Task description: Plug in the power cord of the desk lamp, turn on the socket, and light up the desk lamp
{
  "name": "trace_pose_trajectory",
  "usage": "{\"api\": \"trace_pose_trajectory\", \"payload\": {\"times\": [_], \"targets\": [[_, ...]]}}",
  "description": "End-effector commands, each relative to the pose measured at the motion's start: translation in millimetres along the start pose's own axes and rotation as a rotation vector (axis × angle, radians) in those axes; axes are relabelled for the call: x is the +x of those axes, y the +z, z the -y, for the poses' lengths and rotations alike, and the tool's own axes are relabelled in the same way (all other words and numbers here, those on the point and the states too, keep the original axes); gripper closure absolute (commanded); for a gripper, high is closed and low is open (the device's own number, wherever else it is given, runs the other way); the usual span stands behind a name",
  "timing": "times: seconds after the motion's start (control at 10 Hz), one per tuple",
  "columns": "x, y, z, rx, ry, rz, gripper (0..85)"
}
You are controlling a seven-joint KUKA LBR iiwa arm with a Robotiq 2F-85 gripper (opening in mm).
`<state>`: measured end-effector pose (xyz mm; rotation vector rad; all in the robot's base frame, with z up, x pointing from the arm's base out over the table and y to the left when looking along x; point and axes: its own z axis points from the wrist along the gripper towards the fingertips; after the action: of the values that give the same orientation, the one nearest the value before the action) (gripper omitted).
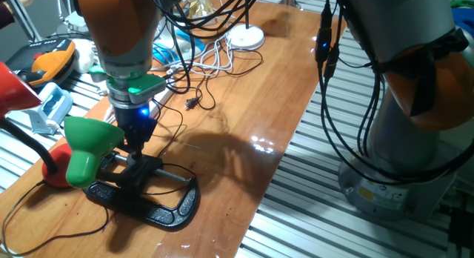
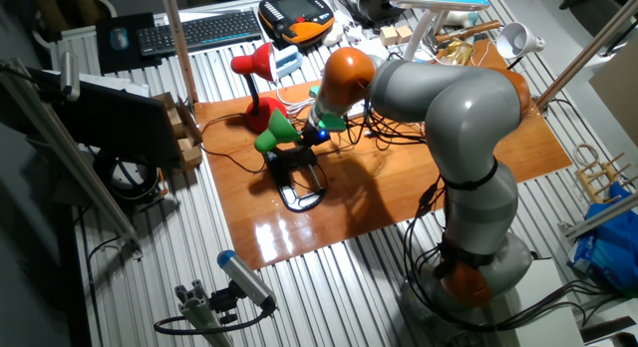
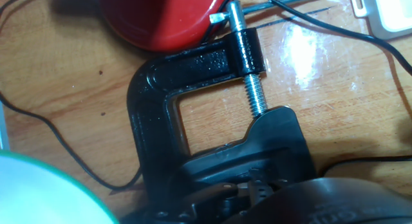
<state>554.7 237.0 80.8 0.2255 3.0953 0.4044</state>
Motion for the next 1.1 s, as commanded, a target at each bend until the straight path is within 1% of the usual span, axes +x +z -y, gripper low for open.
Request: {"api": "trace_pose_trajectory", "payload": {"times": [0.0,0.1,1.0], "targets": [[0.0,0.5,-0.1,0.004,0.000,0.001,85.0],[0.3,1.3,-0.5,0.007,-0.002,0.001,85.0],[1.2,8.5,-2.1,0.005,-0.005,0.005,85.0]]}}
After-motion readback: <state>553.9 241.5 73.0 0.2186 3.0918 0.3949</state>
